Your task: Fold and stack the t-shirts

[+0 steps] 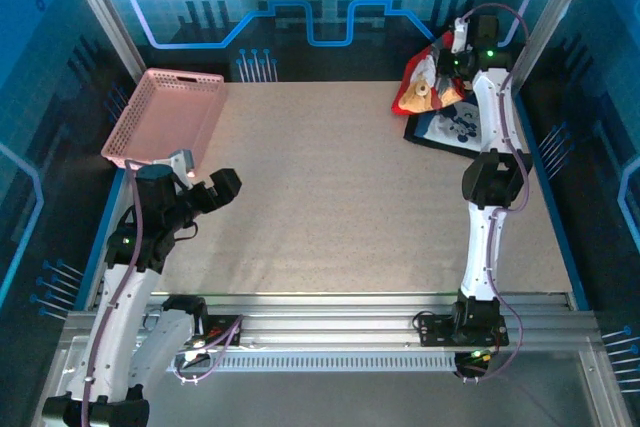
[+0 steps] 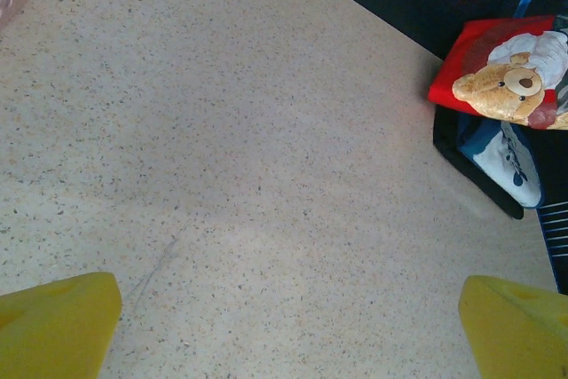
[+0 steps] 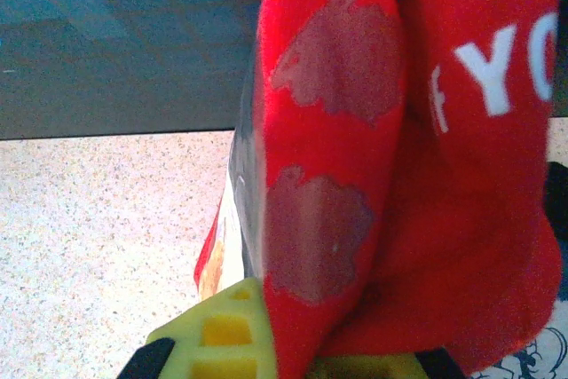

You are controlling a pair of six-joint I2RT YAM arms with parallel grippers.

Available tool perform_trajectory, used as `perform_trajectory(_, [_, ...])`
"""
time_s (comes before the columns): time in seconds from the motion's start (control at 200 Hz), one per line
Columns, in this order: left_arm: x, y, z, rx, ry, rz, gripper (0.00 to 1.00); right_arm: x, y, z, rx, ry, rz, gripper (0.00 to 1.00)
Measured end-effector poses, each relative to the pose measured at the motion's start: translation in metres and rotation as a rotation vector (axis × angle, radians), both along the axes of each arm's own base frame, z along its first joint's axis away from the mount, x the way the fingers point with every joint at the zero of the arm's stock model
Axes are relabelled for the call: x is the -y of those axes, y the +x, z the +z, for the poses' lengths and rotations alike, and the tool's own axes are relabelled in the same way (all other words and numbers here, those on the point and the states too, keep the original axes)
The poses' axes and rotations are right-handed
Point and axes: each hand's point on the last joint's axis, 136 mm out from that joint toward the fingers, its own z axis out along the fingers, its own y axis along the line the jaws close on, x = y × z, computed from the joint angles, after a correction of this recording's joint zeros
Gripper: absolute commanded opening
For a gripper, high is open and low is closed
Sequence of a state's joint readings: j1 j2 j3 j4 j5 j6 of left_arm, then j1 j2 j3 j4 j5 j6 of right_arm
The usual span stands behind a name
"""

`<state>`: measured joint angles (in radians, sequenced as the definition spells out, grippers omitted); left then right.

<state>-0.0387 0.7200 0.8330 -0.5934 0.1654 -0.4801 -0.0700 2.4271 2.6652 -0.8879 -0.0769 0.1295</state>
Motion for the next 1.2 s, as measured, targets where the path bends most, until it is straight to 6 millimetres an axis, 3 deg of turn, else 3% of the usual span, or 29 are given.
perform_trajectory(0.25, [0.001, 0.0, 0.0, -0.006, -0.015, 0.006, 0.99, 0.007, -0.005, -0.004, -0.022, 0.044, 0.015, 0.0])
perform_trajectory(0.355, [0.003, 0.001, -0.003, -0.018, -0.016, -0.001, 0.99, 0.008, -0.023, -0.032, -0.12, 0.086, 0.003, 0.0])
perform_trajectory(0.465, [0.013, 0.009, -0.007, -0.036, -0.033, -0.023, 0.99, 0.012, -0.059, -0.067, -0.235, 0.172, -0.03, 0.0])
perform_trajectory(0.62, [0.063, 0.028, -0.025, -0.1, -0.015, -0.168, 0.99, 0.04, -0.093, -0.087, -0.299, 0.252, -0.135, 0.0])
perform_trajectory(0.83, [0.13, 0.068, -0.039, -0.145, -0.009, -0.305, 0.99, 0.083, -0.1, -0.086, -0.282, 0.293, -0.23, 0.0])
perform_trajectory(1.03, [0.17, 0.101, -0.034, -0.123, -0.021, -0.369, 0.99, 0.104, -0.091, -0.086, -0.284, 0.284, -0.264, 0.0])
perform_trajectory(1.201, [0.187, 0.111, -0.04, -0.135, -0.032, -0.385, 0.99, 0.116, -0.088, -0.094, -0.299, 0.292, -0.284, 0.01])
